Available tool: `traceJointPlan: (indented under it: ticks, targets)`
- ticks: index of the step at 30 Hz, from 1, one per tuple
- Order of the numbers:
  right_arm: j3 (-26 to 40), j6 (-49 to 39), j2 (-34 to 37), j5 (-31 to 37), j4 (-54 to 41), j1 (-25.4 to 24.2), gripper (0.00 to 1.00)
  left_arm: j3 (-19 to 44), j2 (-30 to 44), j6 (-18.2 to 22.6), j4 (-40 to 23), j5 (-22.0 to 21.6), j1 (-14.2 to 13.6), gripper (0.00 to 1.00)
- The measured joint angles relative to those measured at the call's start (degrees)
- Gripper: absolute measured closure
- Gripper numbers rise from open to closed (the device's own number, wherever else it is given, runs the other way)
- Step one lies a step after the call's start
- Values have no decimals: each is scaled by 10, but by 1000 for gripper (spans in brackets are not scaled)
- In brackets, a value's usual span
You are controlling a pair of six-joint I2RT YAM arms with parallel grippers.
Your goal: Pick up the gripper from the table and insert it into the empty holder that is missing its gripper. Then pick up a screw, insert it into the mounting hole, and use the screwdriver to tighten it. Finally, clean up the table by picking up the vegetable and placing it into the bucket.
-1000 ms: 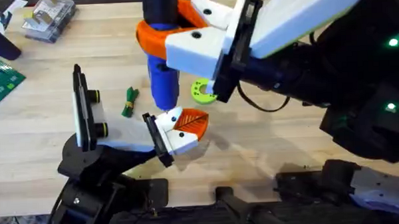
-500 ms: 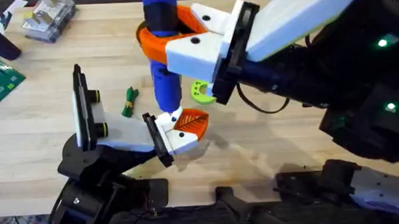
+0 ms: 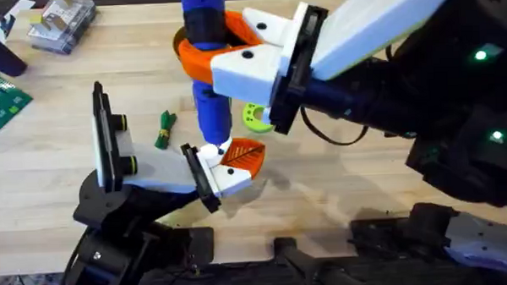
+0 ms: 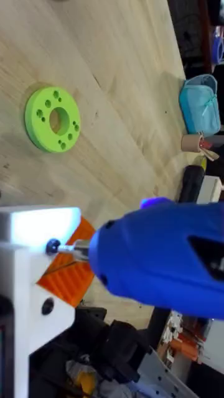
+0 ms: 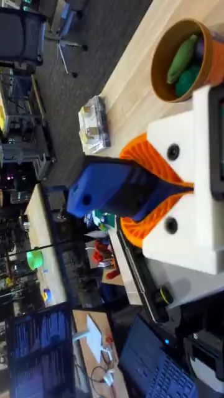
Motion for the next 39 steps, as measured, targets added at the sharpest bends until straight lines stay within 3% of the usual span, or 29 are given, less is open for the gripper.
traceJointPlan:
  ticks: [31, 39]
  targets:
    - [0, -4, 0, 0, -25, 0, 974, 0, 0, -4, -2, -1, 0, 985]
    - [-18, 5, 4, -8, 87, 1, 974, 1, 1, -3, -2, -6, 0, 985]
